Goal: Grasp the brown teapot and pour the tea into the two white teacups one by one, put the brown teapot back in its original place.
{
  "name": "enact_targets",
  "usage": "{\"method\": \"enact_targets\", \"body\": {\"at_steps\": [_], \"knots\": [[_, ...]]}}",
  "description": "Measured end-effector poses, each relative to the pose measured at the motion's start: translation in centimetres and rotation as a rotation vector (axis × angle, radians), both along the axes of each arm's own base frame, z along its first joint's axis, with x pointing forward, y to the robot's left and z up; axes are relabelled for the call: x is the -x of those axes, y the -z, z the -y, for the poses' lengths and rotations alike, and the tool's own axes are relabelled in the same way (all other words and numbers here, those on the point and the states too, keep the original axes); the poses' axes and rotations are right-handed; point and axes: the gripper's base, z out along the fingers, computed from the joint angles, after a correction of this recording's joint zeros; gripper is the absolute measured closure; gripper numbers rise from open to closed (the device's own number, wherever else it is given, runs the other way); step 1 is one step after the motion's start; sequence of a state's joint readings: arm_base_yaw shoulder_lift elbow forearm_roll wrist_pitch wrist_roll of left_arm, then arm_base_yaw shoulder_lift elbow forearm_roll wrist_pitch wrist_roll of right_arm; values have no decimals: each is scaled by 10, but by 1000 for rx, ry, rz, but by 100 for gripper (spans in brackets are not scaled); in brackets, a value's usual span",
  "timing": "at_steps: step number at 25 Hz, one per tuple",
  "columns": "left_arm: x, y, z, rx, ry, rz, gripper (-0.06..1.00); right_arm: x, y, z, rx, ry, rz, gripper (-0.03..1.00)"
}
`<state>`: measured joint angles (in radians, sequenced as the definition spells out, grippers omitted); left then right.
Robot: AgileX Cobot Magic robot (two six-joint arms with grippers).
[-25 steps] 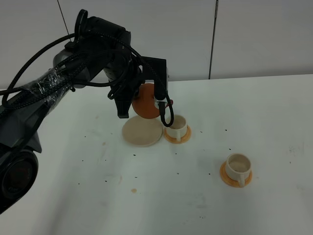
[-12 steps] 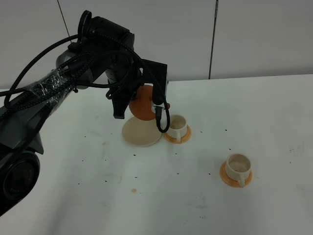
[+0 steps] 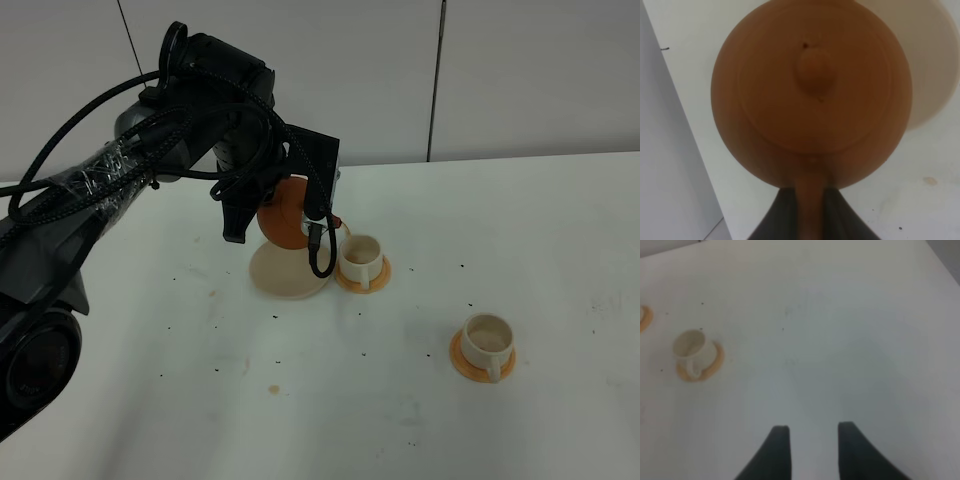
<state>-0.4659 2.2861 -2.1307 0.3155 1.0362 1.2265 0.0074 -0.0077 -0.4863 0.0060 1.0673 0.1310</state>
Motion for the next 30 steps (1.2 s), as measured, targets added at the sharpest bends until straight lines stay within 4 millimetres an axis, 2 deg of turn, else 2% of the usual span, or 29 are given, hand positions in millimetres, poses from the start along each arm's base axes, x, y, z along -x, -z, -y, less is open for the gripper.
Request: {"method": "enact_targets", "body": {"at_steps": [30], "knots": [[0,-2,7,-76,114,45,77,0,0,0,0,0,0,74]]}}
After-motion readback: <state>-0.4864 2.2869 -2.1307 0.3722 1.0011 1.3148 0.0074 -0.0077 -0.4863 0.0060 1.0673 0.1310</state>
